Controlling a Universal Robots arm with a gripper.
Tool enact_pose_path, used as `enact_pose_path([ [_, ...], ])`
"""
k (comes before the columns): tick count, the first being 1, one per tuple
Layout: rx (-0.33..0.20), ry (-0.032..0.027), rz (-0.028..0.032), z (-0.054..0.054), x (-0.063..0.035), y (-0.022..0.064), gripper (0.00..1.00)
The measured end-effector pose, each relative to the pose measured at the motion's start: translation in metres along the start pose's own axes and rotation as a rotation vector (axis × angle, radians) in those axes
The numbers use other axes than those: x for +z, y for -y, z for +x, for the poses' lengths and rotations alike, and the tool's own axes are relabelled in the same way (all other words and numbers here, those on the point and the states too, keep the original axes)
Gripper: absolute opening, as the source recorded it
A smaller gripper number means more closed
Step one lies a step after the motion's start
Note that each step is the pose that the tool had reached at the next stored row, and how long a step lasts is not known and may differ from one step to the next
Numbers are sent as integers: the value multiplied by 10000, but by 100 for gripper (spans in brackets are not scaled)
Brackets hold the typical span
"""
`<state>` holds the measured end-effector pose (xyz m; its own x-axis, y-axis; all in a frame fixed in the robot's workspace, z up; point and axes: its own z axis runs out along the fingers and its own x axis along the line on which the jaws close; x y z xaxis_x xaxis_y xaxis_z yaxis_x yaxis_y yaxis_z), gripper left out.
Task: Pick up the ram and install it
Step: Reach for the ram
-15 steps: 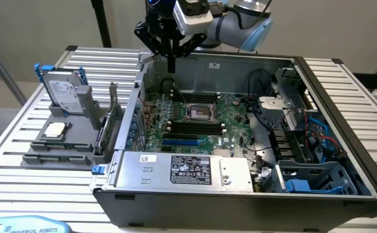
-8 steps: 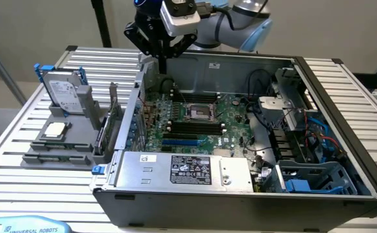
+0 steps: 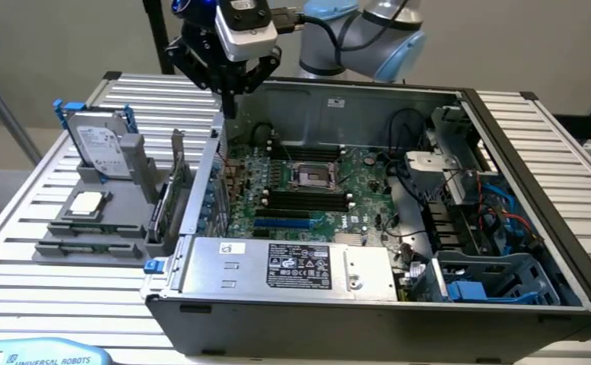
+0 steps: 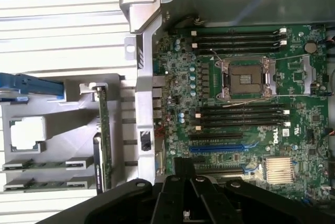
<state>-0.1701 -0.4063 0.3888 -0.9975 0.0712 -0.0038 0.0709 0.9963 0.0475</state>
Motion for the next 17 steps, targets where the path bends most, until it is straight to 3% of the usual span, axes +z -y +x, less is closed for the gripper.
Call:
enact_pose_path([
  [9, 9, -181, 15, 335, 41, 74, 11],
  [17, 11, -235, 19, 672, 92, 172, 11],
])
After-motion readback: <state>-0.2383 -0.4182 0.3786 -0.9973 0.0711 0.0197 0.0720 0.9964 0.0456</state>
